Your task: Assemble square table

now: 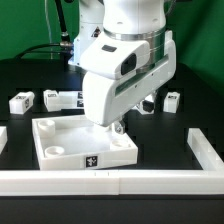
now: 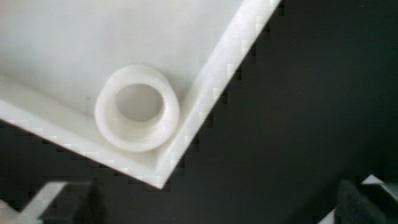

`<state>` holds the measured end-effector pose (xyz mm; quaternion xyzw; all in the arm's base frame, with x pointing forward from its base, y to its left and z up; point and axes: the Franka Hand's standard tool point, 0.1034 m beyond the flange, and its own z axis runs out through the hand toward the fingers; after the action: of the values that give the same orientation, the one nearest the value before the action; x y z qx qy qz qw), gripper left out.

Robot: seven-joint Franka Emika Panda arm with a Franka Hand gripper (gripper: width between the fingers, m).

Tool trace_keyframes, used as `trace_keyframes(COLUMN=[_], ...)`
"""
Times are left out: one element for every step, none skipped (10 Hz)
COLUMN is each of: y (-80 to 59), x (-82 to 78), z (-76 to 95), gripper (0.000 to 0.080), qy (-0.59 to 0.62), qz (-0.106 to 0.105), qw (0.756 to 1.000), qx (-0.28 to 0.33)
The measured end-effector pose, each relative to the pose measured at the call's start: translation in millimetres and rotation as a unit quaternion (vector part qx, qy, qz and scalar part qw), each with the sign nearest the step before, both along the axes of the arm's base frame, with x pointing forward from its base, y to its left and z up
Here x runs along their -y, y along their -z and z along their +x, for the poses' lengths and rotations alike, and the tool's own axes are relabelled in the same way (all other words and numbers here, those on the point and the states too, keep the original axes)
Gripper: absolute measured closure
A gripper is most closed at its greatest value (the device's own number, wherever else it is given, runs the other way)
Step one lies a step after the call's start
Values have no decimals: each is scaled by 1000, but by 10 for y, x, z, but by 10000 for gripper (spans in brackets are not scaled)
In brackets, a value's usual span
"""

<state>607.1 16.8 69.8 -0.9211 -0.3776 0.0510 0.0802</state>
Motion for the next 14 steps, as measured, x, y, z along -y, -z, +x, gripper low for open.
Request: trace_keyframes(y=[0,0,0,1,2,1,-39,-89,-114,-121,-102,-82,-80,-76], x=[0,0,1,2,2,11,98,183,242,330,400,446,450,449], z=[0,0,0,-1,-2,-6,-56,-167,-264,-317,-369,-403,-405,-406], gripper=[150,150,150,150,150,150,150,150,150,150,150,150,150,150], qy=[0,0,0,0,0,0,-18,-22,-35,-55,-71,-80,-80,-80], qz=[0,0,0,0,0,-1,-1,-6,-9,-12,-14,-14,-14,-13], qw=[1000,1000,1000,1000,1000,1000,1000,999,999,997,995,994,994,994], qx=[0,0,0,0,0,0,10,23,36,58,71,72,72,71])
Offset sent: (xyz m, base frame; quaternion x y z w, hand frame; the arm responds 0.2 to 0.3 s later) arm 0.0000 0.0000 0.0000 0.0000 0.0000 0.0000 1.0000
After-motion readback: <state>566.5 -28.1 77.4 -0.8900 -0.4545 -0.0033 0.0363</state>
